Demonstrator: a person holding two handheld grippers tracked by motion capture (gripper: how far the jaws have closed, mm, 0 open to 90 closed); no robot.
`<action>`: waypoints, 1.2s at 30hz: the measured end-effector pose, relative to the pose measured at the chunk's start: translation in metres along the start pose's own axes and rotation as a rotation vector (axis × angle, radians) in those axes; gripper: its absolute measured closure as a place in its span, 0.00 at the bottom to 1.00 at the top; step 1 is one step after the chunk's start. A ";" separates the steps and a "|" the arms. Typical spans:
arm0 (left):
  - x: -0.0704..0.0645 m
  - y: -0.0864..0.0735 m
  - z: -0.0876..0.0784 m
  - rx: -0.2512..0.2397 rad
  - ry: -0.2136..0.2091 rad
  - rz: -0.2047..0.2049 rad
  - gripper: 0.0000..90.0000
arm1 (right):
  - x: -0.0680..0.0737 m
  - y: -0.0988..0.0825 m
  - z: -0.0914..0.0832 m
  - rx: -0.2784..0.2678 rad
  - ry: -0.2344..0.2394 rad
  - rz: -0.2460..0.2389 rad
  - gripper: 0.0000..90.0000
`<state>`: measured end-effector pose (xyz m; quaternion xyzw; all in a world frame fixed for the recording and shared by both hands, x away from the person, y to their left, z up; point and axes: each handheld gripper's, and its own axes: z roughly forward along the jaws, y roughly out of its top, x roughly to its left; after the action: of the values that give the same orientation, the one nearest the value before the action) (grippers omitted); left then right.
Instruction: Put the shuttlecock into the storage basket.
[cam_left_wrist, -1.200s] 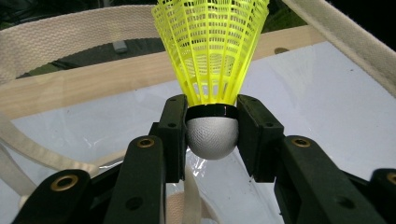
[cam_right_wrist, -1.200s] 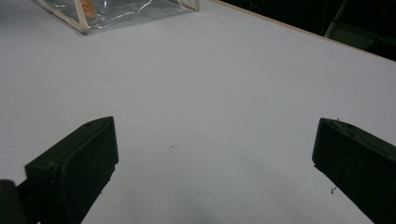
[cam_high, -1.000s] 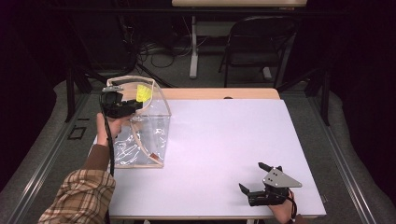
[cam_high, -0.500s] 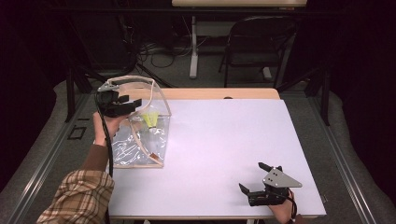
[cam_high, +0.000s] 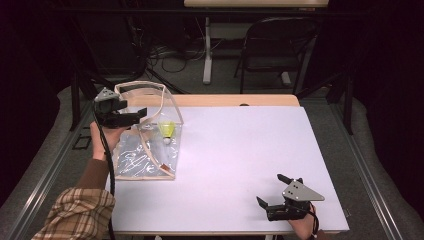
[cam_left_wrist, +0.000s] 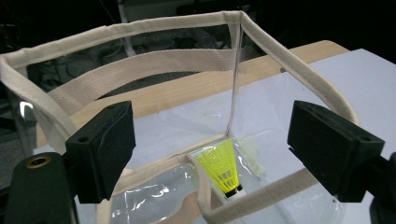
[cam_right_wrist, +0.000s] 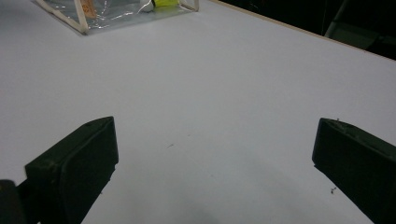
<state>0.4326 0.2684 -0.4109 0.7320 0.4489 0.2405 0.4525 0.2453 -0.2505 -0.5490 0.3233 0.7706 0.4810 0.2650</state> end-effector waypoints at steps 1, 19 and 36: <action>0.000 0.000 -0.002 -0.002 -0.001 0.004 0.16 | 0.000 0.000 0.000 0.000 0.000 0.002 0.00; -0.019 -0.023 -0.032 0.003 0.006 0.071 0.00 | 0.000 0.000 0.000 0.004 0.002 0.001 0.00; -0.045 -0.056 -0.056 -0.051 0.010 0.116 0.00 | 0.002 0.001 0.000 0.005 -0.002 -0.006 0.00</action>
<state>0.3440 0.2643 -0.4307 0.7438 0.4017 0.2812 0.4543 0.2444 -0.2484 -0.5482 0.3223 0.7724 0.4780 0.2664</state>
